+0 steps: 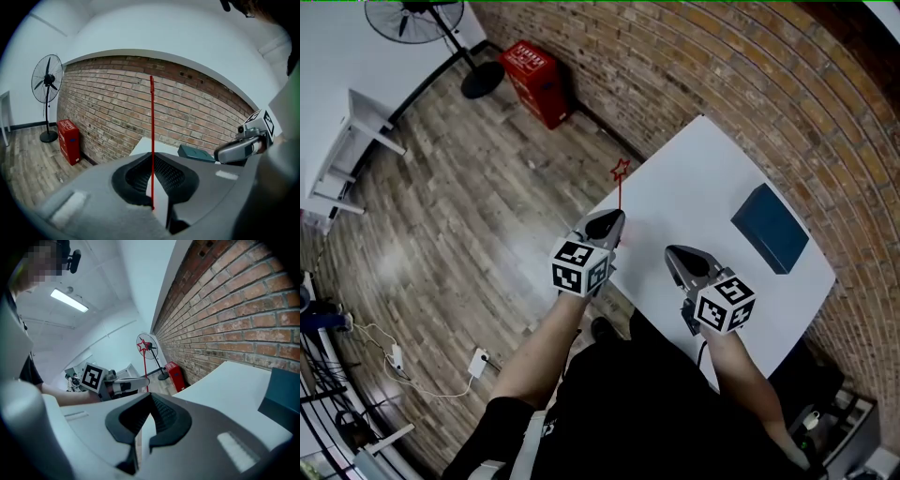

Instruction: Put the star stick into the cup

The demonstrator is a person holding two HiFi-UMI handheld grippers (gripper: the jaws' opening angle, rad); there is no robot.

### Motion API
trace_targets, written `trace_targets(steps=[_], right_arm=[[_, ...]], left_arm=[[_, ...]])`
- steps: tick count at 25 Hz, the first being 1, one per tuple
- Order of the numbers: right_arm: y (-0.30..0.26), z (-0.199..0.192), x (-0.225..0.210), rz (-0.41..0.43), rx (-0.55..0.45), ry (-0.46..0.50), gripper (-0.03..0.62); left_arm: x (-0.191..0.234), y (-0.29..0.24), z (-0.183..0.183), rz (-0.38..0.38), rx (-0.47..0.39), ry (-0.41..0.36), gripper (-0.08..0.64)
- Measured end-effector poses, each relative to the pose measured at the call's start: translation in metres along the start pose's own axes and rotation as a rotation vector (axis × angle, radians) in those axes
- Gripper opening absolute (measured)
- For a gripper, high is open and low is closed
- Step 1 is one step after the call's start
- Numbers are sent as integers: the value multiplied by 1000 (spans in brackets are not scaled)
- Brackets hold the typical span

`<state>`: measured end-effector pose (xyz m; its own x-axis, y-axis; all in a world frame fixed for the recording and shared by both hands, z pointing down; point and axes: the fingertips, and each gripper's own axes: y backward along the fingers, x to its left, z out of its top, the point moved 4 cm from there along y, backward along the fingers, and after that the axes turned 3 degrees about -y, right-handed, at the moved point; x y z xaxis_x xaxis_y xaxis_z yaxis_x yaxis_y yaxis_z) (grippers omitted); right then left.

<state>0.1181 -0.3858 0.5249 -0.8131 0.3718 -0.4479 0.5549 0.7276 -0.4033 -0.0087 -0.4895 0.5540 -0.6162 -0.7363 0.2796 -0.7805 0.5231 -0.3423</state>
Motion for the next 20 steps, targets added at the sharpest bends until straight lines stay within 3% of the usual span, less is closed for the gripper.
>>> trace_targets(steps=[12,20], right_arm=[[6,-1,-12,-12,7,-3,0],[2,-3,-12,-7,22,-10,0]], left_arm=[[7,-11,-22,9,68,3,17],[9,-11,-30,16,115,-37,18]])
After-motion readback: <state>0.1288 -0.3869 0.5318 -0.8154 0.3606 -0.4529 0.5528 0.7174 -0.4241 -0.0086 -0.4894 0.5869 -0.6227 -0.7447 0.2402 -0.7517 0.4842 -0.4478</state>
